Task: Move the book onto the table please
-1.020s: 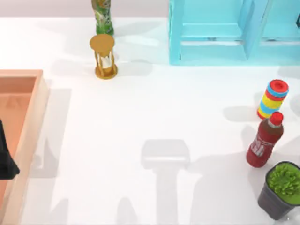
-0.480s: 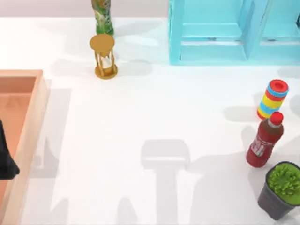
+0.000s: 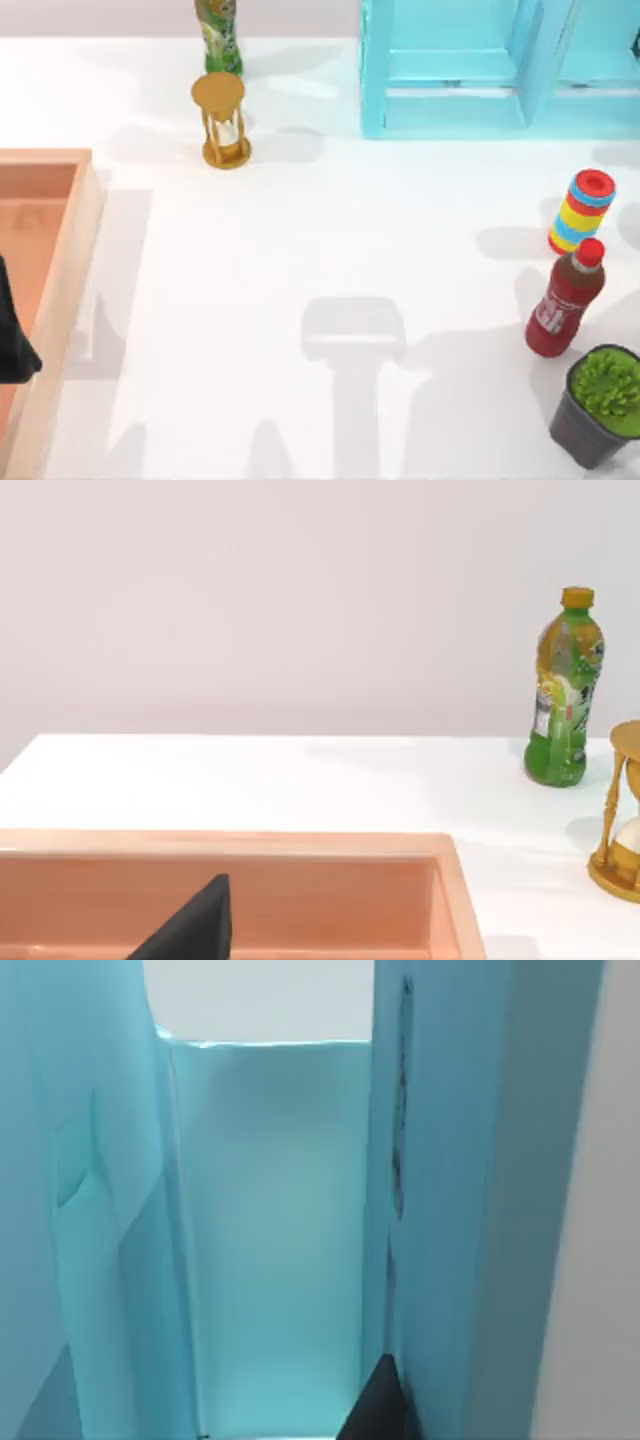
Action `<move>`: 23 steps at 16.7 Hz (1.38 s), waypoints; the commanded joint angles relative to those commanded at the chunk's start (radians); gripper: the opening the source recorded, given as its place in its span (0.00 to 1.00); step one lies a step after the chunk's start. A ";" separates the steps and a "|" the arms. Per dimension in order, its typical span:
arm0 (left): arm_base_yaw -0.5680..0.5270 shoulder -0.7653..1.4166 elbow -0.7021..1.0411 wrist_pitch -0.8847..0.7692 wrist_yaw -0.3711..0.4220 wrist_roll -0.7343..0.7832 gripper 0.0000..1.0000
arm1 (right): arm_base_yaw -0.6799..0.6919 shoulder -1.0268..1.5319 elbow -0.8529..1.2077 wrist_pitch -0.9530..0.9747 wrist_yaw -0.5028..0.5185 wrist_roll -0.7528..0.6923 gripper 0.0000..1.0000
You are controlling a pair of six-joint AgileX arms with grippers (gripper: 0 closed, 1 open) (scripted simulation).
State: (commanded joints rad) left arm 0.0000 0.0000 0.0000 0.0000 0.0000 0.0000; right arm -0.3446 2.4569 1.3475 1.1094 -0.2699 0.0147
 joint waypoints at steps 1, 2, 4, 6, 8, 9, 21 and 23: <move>0.000 0.000 0.000 0.000 0.000 0.000 1.00 | -0.005 -0.022 -0.013 -0.013 0.000 0.002 0.00; 0.000 0.000 0.000 0.000 0.000 0.000 1.00 | -0.012 -0.056 -0.031 -0.031 -0.003 0.004 0.00; 0.000 0.000 0.000 0.000 0.000 0.000 1.00 | -0.031 -0.153 -0.083 -0.080 -0.017 0.007 0.00; 0.000 0.000 0.000 0.000 0.000 0.000 1.00 | -0.062 -0.292 -0.154 -0.142 -0.043 0.009 0.00; 0.000 0.000 0.000 0.000 0.000 0.000 1.00 | -0.101 -0.470 -0.240 -0.215 -0.079 0.009 0.00; 0.000 0.000 0.000 0.000 0.000 0.000 1.00 | -0.121 -0.567 -0.286 -0.253 -0.099 0.009 0.00; 0.000 0.000 0.000 0.000 0.000 0.000 1.00 | -0.219 -1.078 -0.571 -0.499 -0.239 0.006 0.00; 0.000 0.000 0.000 0.000 0.000 0.000 1.00 | -0.214 -1.071 -0.571 -0.498 -0.238 0.007 0.00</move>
State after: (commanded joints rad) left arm 0.0000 0.0000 0.0000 0.0000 0.0000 0.0000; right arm -0.5581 1.3856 0.7766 0.6118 -0.5076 0.0221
